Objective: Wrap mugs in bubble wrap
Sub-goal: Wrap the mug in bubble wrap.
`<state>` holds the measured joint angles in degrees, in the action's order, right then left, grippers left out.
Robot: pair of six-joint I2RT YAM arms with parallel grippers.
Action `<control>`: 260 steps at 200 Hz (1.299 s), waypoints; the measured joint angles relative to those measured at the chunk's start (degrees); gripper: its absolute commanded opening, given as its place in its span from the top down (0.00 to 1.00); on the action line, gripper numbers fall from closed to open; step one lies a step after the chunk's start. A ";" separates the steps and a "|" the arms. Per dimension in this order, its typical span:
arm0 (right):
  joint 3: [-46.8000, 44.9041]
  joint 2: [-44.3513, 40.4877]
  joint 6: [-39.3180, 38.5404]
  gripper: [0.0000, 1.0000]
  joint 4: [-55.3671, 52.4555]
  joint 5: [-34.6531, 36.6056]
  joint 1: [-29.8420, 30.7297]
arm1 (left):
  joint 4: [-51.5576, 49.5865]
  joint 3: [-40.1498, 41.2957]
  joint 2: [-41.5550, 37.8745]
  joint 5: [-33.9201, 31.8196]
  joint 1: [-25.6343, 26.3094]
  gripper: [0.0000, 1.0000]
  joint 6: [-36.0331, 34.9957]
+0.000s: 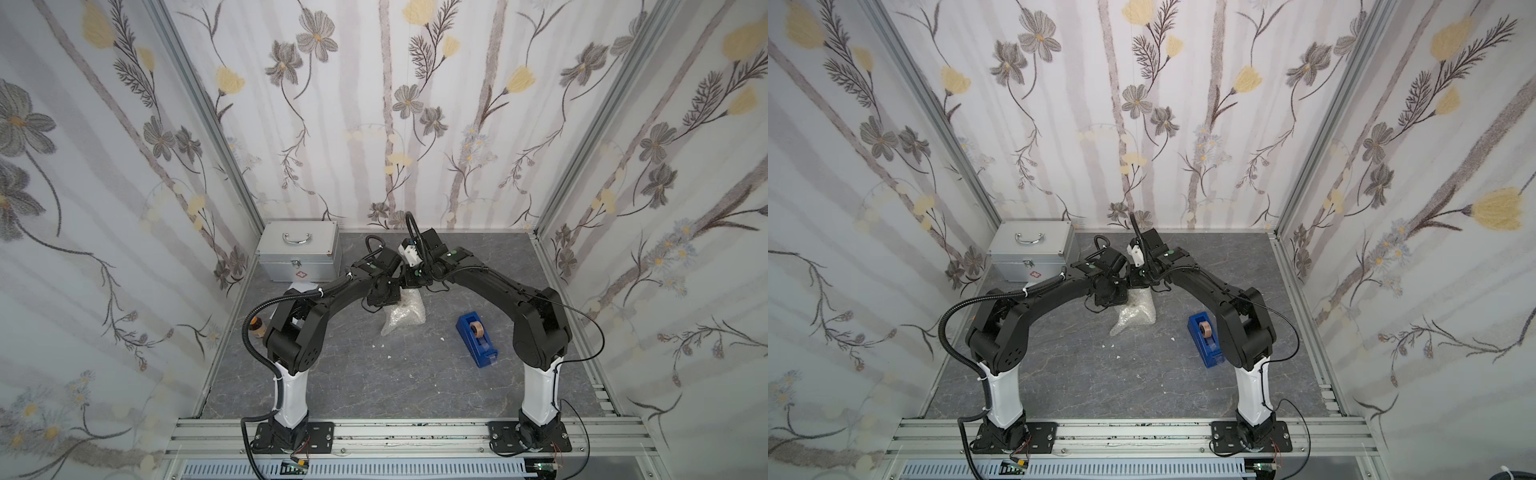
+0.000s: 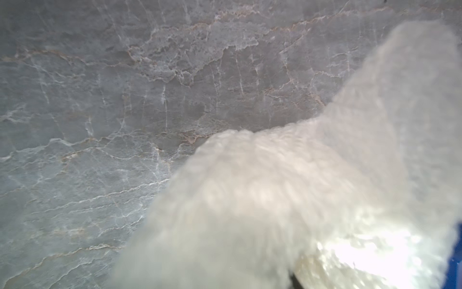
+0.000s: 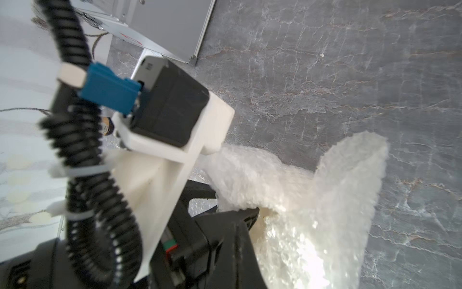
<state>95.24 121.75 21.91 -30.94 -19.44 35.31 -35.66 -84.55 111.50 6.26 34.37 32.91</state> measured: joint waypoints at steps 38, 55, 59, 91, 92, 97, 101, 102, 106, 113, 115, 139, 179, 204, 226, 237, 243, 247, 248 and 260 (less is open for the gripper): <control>-5.92 -4.70 1.05 0.96 1.51 0.42 -1.77 | -0.98 -0.70 0.37 -0.02 0.04 0.70 -0.20; -8.39 -6.43 1.44 0.96 1.57 1.16 -2.47 | -1.36 -1.18 0.68 0.00 0.04 0.70 -0.46; -8.81 -6.60 1.44 0.96 1.60 1.40 -2.64 | -1.44 -1.31 0.76 0.00 0.04 0.70 -0.57; -9.40 -4.42 1.33 0.98 1.09 1.99 -2.36 | -1.81 -1.97 1.29 0.00 0.04 0.69 -1.05; -9.40 -4.33 1.33 0.98 1.09 1.99 -2.34 | -1.79 -1.97 1.31 0.00 0.04 0.69 -1.05; -9.33 -3.50 1.14 0.99 0.92 2.19 -2.14 | -1.81 -2.01 1.33 0.00 0.04 0.68 -1.05; -9.29 -3.02 0.96 0.99 0.72 2.43 -1.99 | -1.81 -2.01 1.36 0.00 0.04 0.66 -1.07; -9.27 -2.80 0.94 0.99 0.70 2.54 -1.92 | -1.81 -2.01 1.36 0.02 0.04 0.66 -1.09; -9.20 -2.21 0.94 1.00 0.68 2.56 -1.77 | -1.79 -2.01 1.36 0.09 0.02 0.65 -1.16; -8.87 -1.31 0.90 1.00 0.70 2.54 -1.51 | -1.70 -2.01 1.33 0.28 0.04 0.62 -1.20; -8.81 -1.18 0.87 1.00 0.70 2.54 -1.46 | -1.73 -2.01 1.31 0.28 0.04 0.62 -1.22; -7.28 0.74 0.48 1.00 0.76 3.02 -0.70 | -1.90 -1.77 0.24 0.72 0.02 0.52 -1.22; -6.29 1.53 0.35 1.00 0.59 3.04 -0.50 | -0.90 -0.15 -3.02 2.80 -0.92 0.39 -0.87; -6.05 1.55 0.35 1.00 0.31 3.21 -0.44 | -0.63 0.24 -3.72 4.31 -1.90 0.37 0.00; -5.77 1.55 0.35 1.00 0.02 3.23 -0.44 | -0.79 -0.02 -4.28 4.48 -2.19 0.47 0.24; -5.64 1.55 0.35 1.00 -0.20 3.23 -0.44 | -0.94 -0.55 -4.44 4.87 -2.08 0.52 0.26; -5.57 1.55 0.35 1.00 -0.28 3.23 -0.44 | -1.03 -0.87 -4.52 4.98 -2.05 0.54 0.26; -5.55 1.55 0.35 1.00 -0.31 3.21 -0.44 | -1.11 -1.14 -4.55 5.22 -2.05 0.55 0.26; -5.55 1.55 0.35 1.00 -0.33 3.21 -0.44 | -1.11 -1.18 -4.55 5.27 -2.05 0.55 0.26; -5.51 1.55 0.35 1.00 -0.44 3.21 -0.44 | -1.49 -2.12 -4.55 5.66 -1.84 0.59 0.26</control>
<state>89.73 123.31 22.26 -31.38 -16.23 34.87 -37.15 -86.67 106.96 11.92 32.53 33.17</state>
